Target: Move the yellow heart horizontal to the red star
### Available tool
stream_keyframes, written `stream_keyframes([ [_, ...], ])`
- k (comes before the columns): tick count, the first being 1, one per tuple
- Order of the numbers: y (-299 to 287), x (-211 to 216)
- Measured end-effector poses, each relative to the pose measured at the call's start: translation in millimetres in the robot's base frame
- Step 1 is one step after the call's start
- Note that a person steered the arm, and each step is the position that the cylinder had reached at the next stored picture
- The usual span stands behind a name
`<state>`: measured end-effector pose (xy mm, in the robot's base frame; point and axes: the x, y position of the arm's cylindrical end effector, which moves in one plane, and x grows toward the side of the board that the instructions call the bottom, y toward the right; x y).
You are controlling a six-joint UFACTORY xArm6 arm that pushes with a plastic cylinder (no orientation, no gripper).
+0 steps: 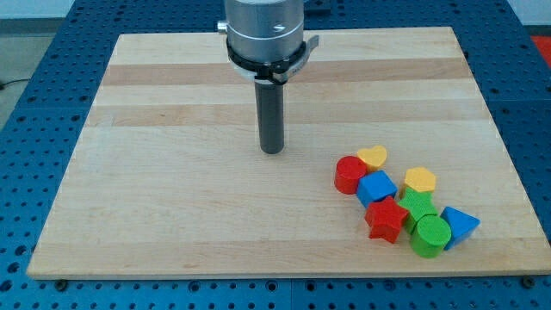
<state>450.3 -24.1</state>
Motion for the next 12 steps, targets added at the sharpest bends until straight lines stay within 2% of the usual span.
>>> stream_keyframes([
  [1,58,-12],
  [2,142,-13],
  [3,179,18],
  [4,137,33],
  [5,72,46],
  [6,34,34],
  [7,67,32],
  [8,81,-7],
  [9,38,-25],
  [10,-9,-1],
  [11,-32,44],
  [12,-41,44],
])
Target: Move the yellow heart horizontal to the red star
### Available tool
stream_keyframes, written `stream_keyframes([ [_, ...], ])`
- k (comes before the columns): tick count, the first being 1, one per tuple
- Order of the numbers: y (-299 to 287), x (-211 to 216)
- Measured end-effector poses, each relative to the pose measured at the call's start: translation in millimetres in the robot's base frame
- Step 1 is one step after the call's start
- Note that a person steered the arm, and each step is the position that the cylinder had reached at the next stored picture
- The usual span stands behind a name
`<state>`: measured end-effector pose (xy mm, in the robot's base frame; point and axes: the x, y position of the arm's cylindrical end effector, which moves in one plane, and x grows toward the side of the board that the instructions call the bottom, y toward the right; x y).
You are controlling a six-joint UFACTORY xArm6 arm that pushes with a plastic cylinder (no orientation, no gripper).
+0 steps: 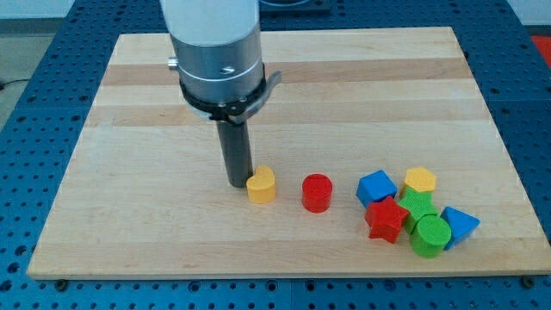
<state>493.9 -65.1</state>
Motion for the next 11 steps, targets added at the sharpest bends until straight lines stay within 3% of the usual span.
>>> stream_keyframes([
  [1,13,-23],
  [2,57,-4],
  [4,-48,64],
  [5,-41,61],
  [6,11,63],
  [7,51,100],
  [8,40,125],
  [10,10,125],
  [11,-57,125],
])
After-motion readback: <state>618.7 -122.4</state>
